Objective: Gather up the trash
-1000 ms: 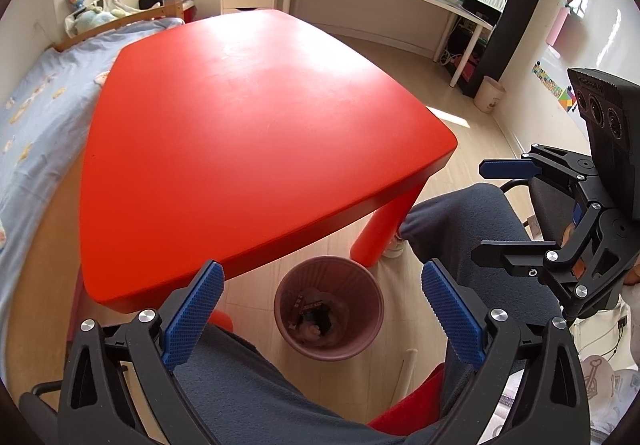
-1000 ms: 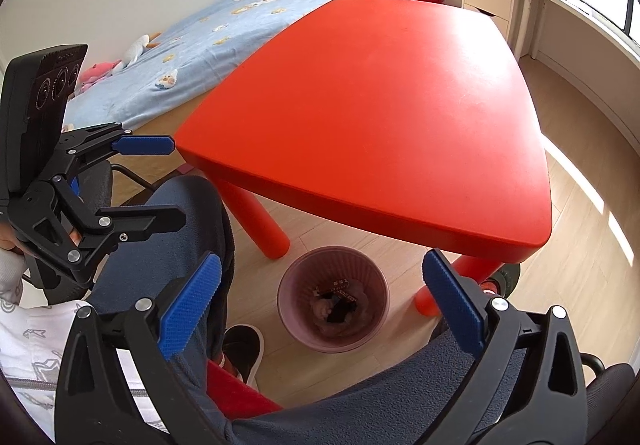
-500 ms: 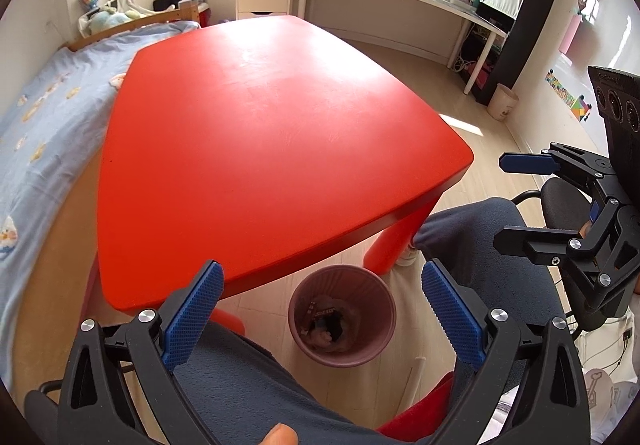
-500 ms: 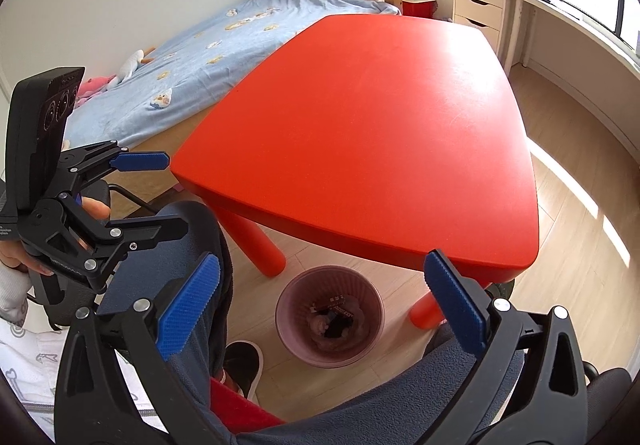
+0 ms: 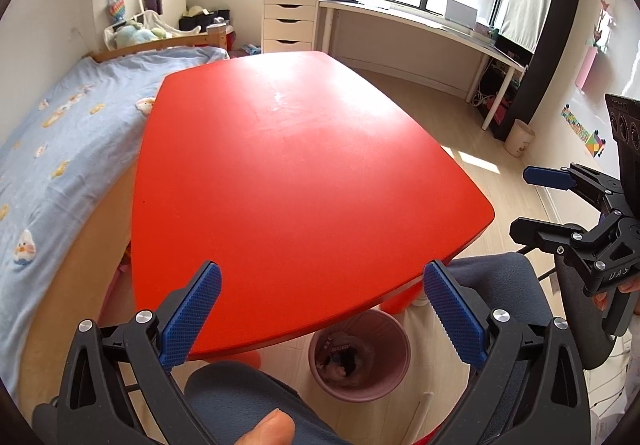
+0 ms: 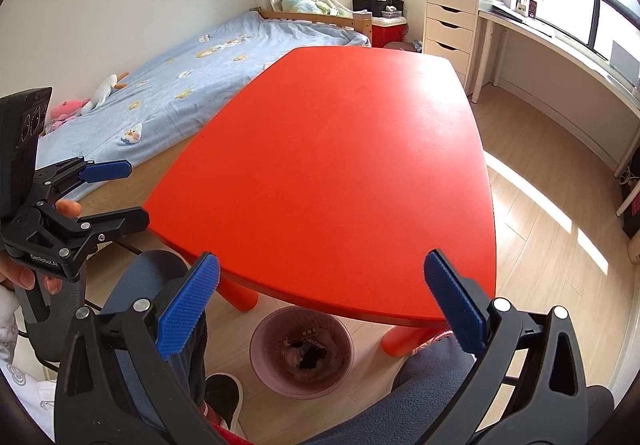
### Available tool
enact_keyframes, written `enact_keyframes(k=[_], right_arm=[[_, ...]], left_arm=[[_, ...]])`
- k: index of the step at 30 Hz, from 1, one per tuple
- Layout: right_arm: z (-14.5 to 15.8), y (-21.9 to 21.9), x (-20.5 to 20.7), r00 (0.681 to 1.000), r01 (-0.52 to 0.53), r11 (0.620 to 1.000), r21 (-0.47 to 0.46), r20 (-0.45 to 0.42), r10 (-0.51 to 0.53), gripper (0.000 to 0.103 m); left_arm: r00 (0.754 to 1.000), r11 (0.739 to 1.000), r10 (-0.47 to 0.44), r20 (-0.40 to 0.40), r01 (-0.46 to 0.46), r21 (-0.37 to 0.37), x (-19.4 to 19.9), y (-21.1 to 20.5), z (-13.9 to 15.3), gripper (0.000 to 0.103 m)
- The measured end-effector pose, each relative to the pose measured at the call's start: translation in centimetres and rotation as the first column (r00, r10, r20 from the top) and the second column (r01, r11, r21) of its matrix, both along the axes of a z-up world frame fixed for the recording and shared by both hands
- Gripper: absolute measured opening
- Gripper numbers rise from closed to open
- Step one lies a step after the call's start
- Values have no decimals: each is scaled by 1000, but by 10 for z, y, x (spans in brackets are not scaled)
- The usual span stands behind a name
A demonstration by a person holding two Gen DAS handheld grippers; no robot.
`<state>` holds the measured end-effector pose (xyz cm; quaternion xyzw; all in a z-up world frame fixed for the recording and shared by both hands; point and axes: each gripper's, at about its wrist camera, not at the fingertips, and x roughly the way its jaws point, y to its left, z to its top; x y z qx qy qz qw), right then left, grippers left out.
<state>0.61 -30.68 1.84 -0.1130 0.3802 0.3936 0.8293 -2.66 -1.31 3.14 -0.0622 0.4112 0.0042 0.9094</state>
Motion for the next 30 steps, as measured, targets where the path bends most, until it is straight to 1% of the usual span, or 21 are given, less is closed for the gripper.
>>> enact_keyframes(k=[3, 10, 20, 30], right_arm=[[7, 2, 6, 1000, 8, 1000, 9, 19, -8, 100], [14, 10, 17, 1000, 2, 1000, 28, 31, -3, 100], [12, 15, 22, 1000, -1, 1000, 17, 27, 0, 100], [12, 14, 22, 1000, -1, 1000, 16, 29, 0, 100]], left_arm=[[999, 999, 34, 7, -34, 21, 5, 4, 3, 97], [998, 997, 66, 2, -66, 29, 13, 10, 4, 97], [996, 996, 81, 27, -81, 27, 14, 14, 10, 97], [996, 996, 83, 28, -84, 25, 14, 15, 12, 97]])
